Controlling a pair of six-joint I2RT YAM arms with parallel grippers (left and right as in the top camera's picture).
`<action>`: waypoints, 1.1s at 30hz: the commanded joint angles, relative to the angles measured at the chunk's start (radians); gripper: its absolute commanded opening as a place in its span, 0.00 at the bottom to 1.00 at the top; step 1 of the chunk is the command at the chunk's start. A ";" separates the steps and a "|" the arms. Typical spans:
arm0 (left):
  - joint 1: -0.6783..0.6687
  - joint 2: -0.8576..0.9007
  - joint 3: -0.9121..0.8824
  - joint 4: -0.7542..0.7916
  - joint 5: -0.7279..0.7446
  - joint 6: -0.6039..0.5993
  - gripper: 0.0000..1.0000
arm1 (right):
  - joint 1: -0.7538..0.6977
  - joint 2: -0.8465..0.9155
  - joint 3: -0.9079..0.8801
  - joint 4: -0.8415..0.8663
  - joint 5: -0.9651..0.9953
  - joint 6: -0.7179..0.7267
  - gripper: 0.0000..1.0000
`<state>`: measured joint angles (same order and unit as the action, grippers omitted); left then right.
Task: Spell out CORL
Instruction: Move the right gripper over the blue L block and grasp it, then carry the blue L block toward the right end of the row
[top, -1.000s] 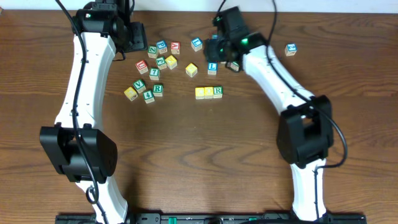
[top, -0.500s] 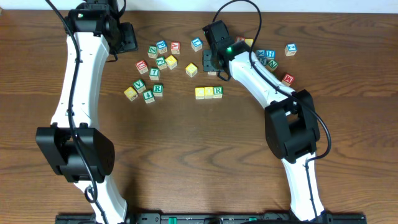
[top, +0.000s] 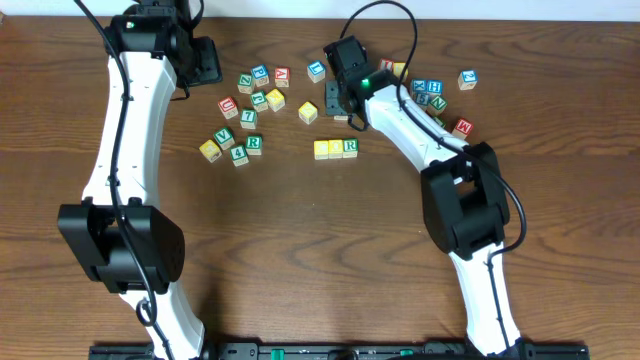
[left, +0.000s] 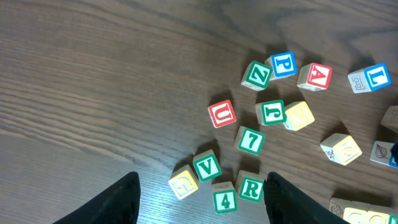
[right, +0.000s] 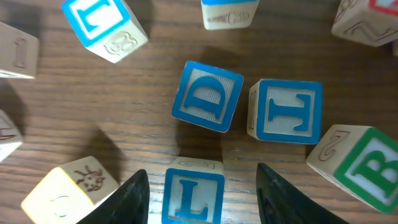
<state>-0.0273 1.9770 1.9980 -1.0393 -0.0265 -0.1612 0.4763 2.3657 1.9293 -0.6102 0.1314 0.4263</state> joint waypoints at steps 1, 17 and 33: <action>0.003 0.003 0.014 -0.004 -0.012 -0.016 0.63 | 0.011 0.027 0.004 0.005 0.004 0.015 0.49; 0.003 0.003 0.014 -0.007 -0.012 -0.016 0.63 | 0.011 0.066 0.004 0.035 -0.010 -0.015 0.38; 0.003 0.003 0.014 -0.007 -0.012 -0.016 0.64 | 0.007 0.001 0.004 0.012 -0.006 -0.087 0.29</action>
<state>-0.0273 1.9770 1.9980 -1.0420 -0.0292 -0.1612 0.4774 2.4203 1.9289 -0.5938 0.1211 0.3653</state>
